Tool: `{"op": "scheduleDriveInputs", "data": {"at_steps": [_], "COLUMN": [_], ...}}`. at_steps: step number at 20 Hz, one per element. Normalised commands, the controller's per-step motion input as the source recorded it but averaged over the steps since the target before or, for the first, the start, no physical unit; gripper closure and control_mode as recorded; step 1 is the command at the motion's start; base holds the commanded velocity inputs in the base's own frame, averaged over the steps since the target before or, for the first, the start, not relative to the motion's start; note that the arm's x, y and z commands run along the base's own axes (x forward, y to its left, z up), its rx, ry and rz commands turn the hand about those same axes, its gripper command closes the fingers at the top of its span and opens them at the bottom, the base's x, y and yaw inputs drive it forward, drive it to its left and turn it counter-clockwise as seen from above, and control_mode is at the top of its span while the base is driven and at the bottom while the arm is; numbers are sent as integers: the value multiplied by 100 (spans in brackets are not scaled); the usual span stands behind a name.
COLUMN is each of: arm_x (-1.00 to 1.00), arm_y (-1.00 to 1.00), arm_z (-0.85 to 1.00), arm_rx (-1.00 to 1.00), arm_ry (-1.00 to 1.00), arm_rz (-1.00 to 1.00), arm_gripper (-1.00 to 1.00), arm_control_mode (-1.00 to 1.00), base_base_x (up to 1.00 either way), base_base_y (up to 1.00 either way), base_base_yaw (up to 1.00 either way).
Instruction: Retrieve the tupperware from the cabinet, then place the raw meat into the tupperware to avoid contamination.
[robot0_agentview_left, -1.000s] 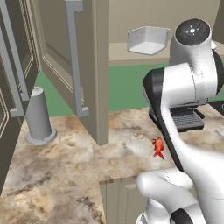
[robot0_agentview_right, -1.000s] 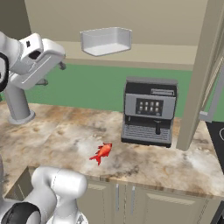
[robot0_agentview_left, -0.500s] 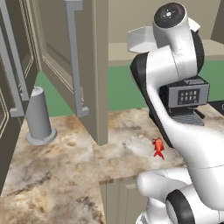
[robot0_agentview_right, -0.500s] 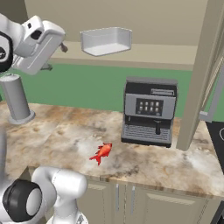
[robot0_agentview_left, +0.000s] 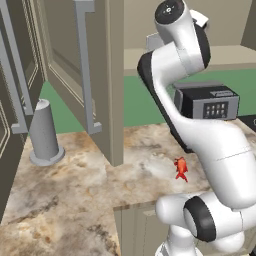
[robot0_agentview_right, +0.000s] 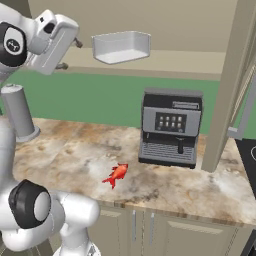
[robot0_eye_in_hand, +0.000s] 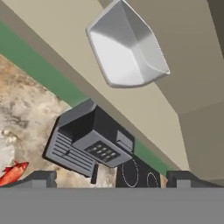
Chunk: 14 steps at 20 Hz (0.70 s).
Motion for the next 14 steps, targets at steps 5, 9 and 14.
{"op": "scheduleDriveInputs", "data": {"at_steps": [5,9,14], "arm_x": [21,53,68], "arm_y": [0,0,-2], "arm_z": [-3,0,0], "arm_rx": [-1,0,0], "arm_ry": [0,2,3], "arm_rz": [-1,0,0], "arm_gripper": [-100,-100,-100], "arm_control_mode": [-100,-100,-100], "base_base_x": [0,0,0], "base_base_y": [0,0,0], "base_base_yaw": [0,0,0]}}
